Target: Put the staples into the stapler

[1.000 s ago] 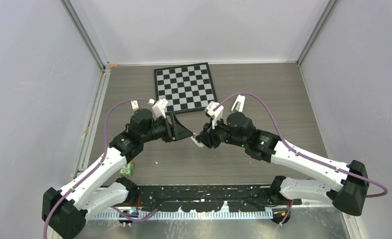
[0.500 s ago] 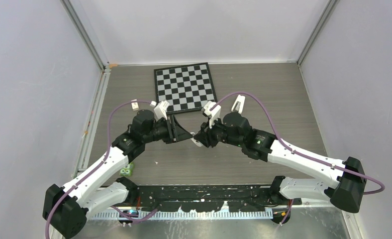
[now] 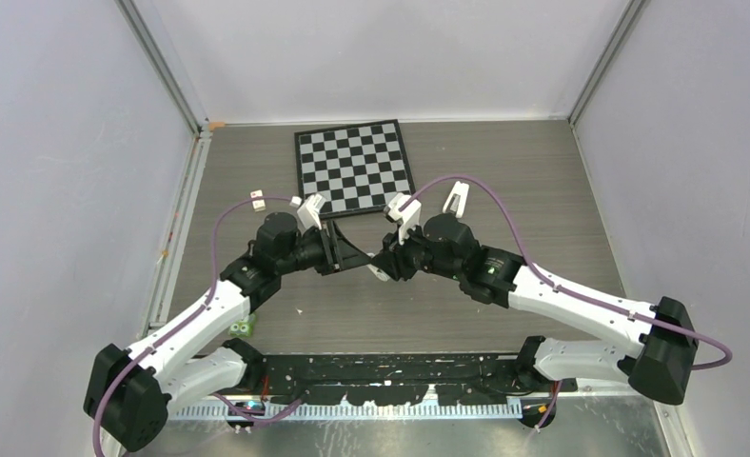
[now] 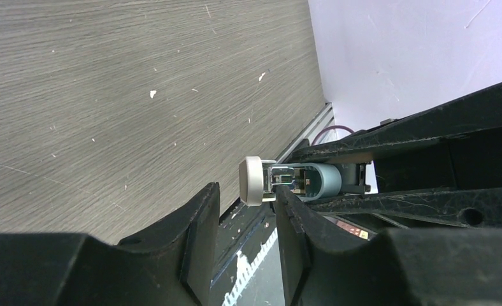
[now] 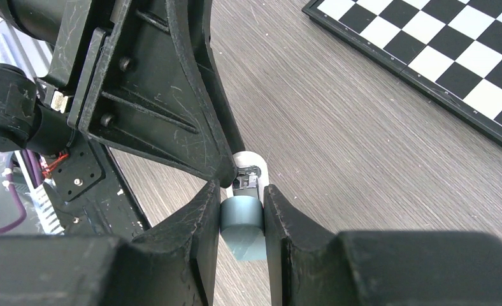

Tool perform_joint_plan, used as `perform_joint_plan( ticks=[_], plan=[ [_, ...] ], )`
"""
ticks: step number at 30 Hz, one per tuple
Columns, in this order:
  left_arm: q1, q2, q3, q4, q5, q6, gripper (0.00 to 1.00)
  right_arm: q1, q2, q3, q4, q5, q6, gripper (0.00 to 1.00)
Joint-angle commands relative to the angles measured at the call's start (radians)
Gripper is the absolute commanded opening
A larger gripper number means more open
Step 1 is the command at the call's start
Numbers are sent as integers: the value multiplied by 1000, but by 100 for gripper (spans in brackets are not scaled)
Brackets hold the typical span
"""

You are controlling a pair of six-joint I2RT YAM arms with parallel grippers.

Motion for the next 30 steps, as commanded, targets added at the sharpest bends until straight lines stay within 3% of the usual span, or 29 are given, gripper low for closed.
perform_joint_plan(
  ticks=[1, 5, 11, 12, 30],
  plan=[
    [-5, 7, -10, 78, 1, -11, 39, 9, 2, 18, 136, -50, 12, 20],
    [-4, 5, -21, 118, -2, -23, 35, 10, 15, 19, 149, -58, 19, 20],
    [-5, -11, -43, 133, -34, -21, 2, 9, 11, 6, 154, -52, 29, 20],
    [-4, -19, -46, 128, -44, -17, 0, 9, 8, 1, 153, -48, 29, 20],
    [-3, -149, -16, -110, -314, 44, 0, 10, -86, -82, 71, -38, 31, 25]
  ],
)
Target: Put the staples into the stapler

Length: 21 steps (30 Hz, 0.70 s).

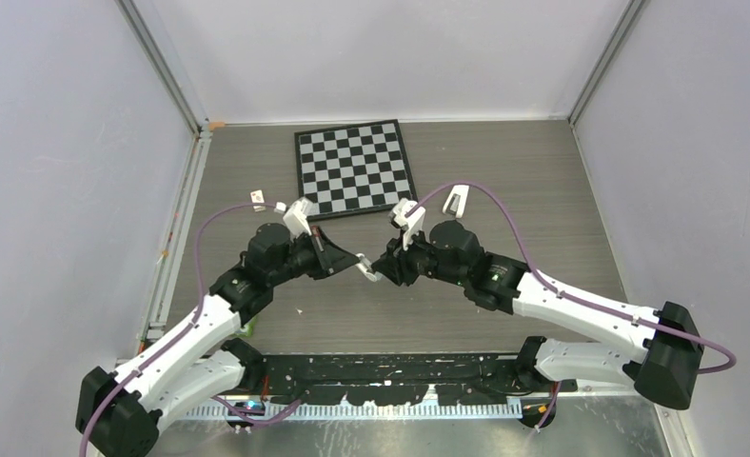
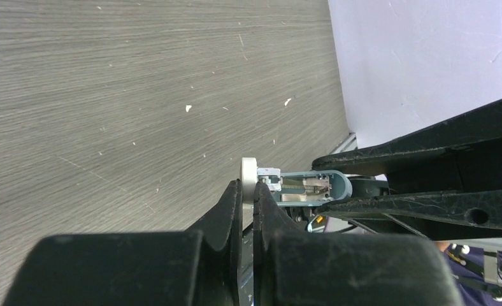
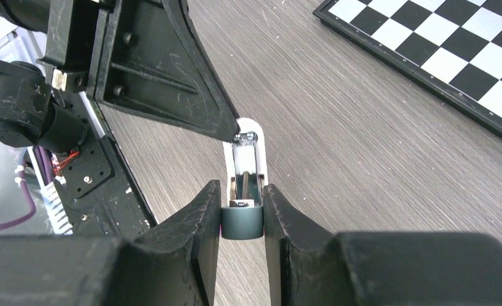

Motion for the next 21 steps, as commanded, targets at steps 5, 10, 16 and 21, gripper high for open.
perform_joint_plan(
  ticks=[5, 10, 16, 21],
  plan=[
    [8, -60, 36, -102, -215, 41, 0, 6, -85, -53, -2, -19, 36, 29],
    [8, -83, 43, -116, -237, 32, 0, 7, -116, -119, 24, -24, 76, 30],
    [9, -113, 28, -87, -259, 8, 0, 8, -132, -144, 30, 8, 104, 38],
    [8, -134, 2, -23, -244, -27, 0, 7, -123, -165, 101, 19, 160, 47]
  ],
)
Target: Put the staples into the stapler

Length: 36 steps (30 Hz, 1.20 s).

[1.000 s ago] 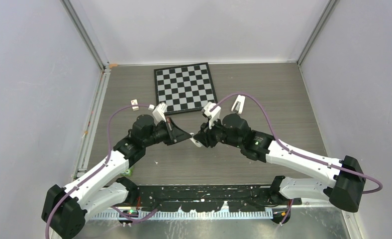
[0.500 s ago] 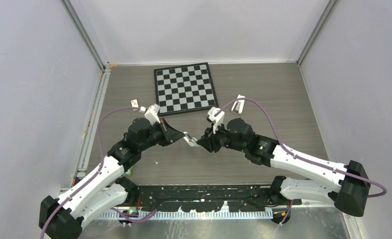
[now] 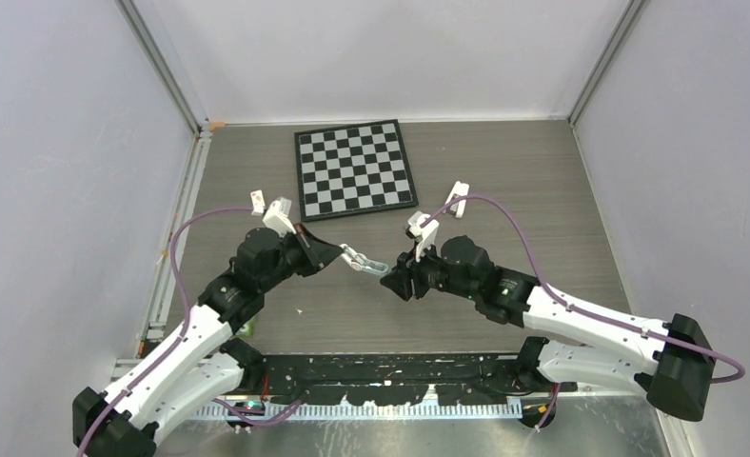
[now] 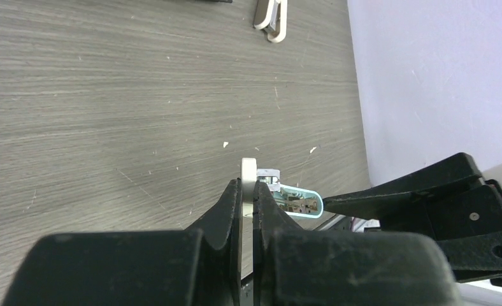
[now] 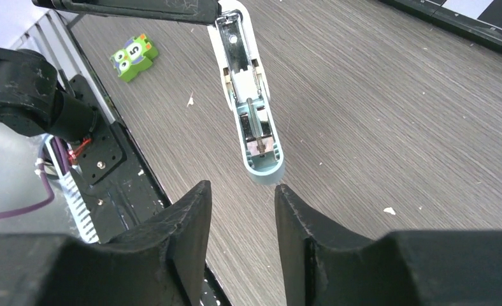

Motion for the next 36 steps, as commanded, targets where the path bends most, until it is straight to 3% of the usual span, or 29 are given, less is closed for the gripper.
perform_joint_plan(
  ticks=[1, 6, 8, 13, 17, 22, 29, 36],
  plan=[
    [3, -30, -3, 80, -38, -28, 0, 2, -7, -22, 99, 15, 62, 48],
    [4, -36, -8, 73, -56, -15, 0, 3, 12, 5, 113, 20, 67, 55],
    [3, -39, -10, 68, -63, -7, 0, 2, 18, 44, 87, 120, 105, 59],
    [3, -56, -27, 98, -86, -5, 0, 2, 61, 170, -65, 376, 392, 67],
    [3, -74, -42, 129, -97, -6, 0, 2, 115, 221, -102, 369, 571, 71],
    [3, -111, -68, 165, -111, -11, 0, 3, 176, 245, -132, 364, 707, 69],
    [3, -158, -97, 177, -146, -21, 0, 4, 220, 235, -126, 314, 764, 67],
    [3, -167, -127, 227, -142, -40, 0, 2, 222, 163, 78, 279, 777, 57]
  ],
)
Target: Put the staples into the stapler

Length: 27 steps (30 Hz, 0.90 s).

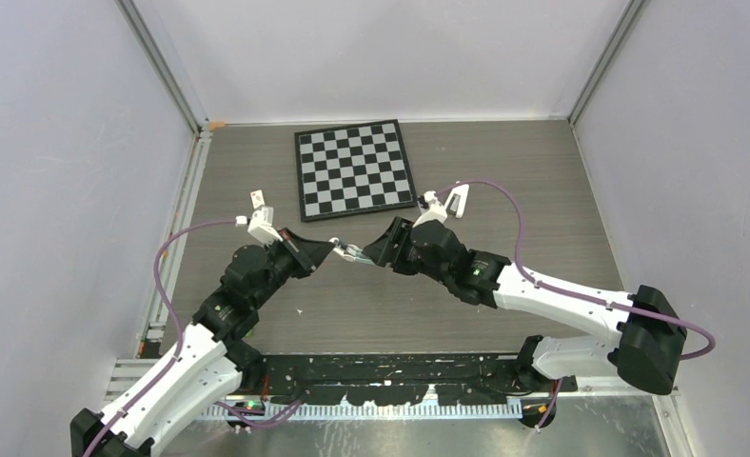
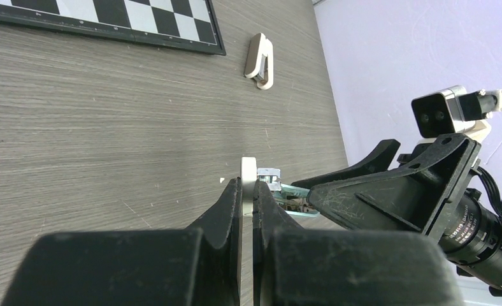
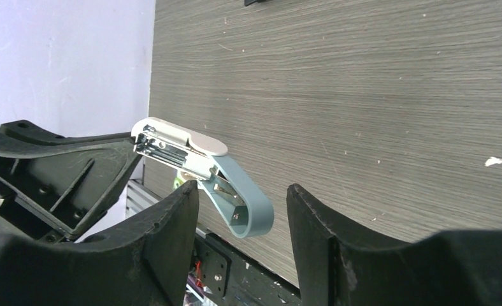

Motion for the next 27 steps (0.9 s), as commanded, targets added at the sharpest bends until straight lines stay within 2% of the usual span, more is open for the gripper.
perform_joint_plan(
  ticks=[1, 6, 11, 15, 16, 19, 21, 23, 27],
  plan=[
    [2, -11, -8, 97, -16, -16, 0, 1, 5, -4, 132, -11, 26, 56],
    [2, -18, -18, 114, -15, -21, 0, 2, 44, 23, 108, -21, 40, 53],
    [2, -25, -22, 110, -22, -21, 0, 2, 46, 10, 147, -31, 37, 39],
    [2, -38, -14, 73, -41, -11, 0, -4, 9, 12, 125, -3, -55, 30],
    [2, -40, -6, 57, -44, -3, 6, -12, -12, 10, 115, 2, -94, 29],
    [2, -43, 26, -24, -40, 48, 42, -67, -57, 1, 90, -36, -237, 27],
    [2, -42, 53, -85, -33, 81, 58, -130, -71, 10, 19, -108, -322, 25],
    [2, -37, 88, -151, -23, 116, 70, -207, -75, 44, -77, -189, -398, 24],
    [2, -2, 169, -278, 15, 226, 84, -333, -58, 124, -264, -300, -605, 24]
  ],
)
